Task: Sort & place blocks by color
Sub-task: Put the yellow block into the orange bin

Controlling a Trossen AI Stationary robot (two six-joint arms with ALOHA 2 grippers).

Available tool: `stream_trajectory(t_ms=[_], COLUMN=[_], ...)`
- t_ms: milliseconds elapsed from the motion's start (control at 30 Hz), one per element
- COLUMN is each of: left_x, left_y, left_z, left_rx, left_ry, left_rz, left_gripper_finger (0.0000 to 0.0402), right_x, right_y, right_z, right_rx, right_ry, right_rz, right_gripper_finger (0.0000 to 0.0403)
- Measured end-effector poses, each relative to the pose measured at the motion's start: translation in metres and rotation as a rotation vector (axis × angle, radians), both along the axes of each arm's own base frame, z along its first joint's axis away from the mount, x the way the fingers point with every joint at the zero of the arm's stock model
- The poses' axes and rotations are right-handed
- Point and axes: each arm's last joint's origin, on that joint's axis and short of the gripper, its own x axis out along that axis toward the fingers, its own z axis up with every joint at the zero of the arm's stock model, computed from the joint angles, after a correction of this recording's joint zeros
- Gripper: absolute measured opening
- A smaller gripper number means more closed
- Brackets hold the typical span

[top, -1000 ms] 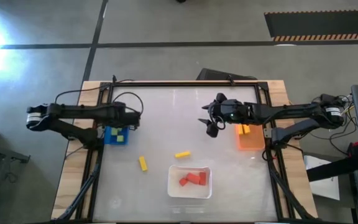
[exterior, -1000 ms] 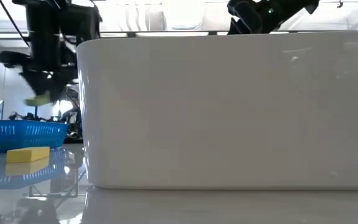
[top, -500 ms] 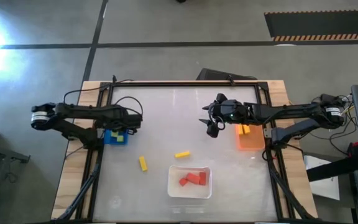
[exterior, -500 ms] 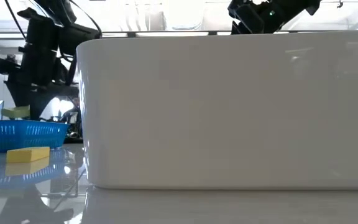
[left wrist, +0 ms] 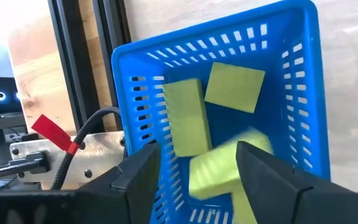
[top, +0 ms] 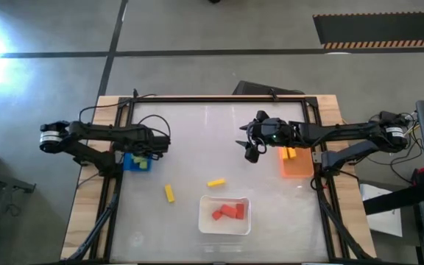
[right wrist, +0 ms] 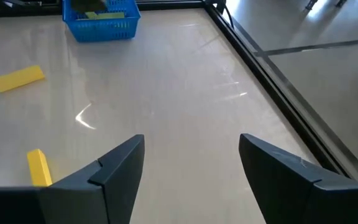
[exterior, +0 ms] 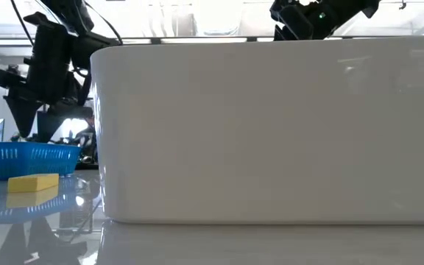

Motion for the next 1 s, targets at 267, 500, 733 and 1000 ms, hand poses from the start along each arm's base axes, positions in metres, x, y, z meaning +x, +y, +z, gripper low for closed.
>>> stream_trajectory(t_ms=[267, 500, 733, 1000], left_x=[0.006, 0.022, 0.045, 0.069], left_y=[-0.001, -0.018, -0.057, -0.112], left_z=[0.013, 0.036, 0.053, 0.041], left_rx=[0.016, 0.023, -0.141, -0.272], left_ry=[-0.039, -0.132, -0.334, -0.399], left_rz=[-0.071, -0.227, -0.351, -0.201], left_gripper_finger=[0.0199, 0.0200, 0.0200, 0.0177], right_x=[0.000, -0.001, -0.001, -0.001], right_y=[0.000, 0.000, 0.000, 0.000], right_z=[-0.001, -0.003, -0.004, -0.004], right_rx=[0.001, 0.001, 0.002, -0.015], right_ry=[0.002, 0.007, 0.010, 0.018], right_rz=[0.000, 0.000, 0.000, 0.010], right_gripper_finger=[0.0251, 0.0251, 0.0251, 0.0251])
